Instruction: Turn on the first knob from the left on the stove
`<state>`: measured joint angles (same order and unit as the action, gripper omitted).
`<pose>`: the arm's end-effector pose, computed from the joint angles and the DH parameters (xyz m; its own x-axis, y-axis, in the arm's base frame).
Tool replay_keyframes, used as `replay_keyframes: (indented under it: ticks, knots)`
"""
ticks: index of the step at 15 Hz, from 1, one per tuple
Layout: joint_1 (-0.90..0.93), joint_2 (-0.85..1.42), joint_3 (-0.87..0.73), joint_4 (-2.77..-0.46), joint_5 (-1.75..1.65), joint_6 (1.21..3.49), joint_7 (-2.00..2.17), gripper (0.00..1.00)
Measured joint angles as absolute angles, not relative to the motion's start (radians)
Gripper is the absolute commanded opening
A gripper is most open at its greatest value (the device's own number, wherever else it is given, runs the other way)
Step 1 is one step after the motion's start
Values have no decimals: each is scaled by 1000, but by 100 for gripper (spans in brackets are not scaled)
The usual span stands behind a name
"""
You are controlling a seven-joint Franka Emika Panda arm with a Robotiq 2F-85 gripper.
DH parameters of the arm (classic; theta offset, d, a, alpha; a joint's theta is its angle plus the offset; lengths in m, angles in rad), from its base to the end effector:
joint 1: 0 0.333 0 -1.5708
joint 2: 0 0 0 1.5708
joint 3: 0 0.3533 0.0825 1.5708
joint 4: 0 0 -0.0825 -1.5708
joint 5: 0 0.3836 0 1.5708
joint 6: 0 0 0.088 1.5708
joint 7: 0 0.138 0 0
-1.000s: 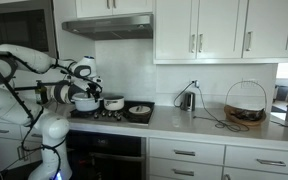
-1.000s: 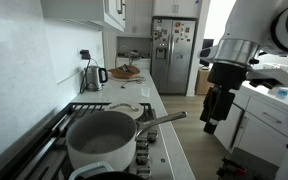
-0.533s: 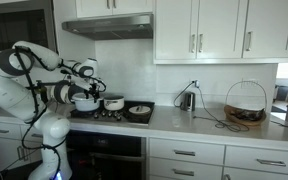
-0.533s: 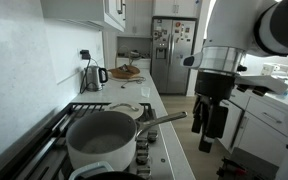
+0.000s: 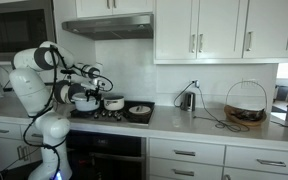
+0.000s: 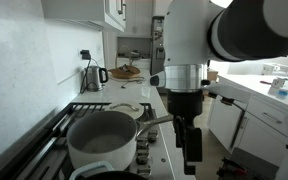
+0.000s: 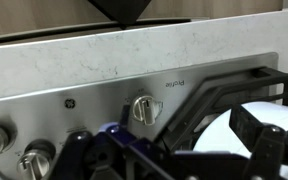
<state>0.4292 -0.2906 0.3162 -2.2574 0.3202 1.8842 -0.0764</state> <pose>0.2995 0.3308 0.4738 0.7615 0.6424 -0.0856 0.6165 -0.7588 -0.2101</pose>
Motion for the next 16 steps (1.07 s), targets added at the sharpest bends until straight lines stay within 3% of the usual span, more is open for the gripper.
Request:
replay_keyframes:
  ticks: [7,16]
  knots:
    - [430,-101,389,-2145,164,1836,-93,100]
    - [457,-70,444,-2166,132,1957,-114,100]
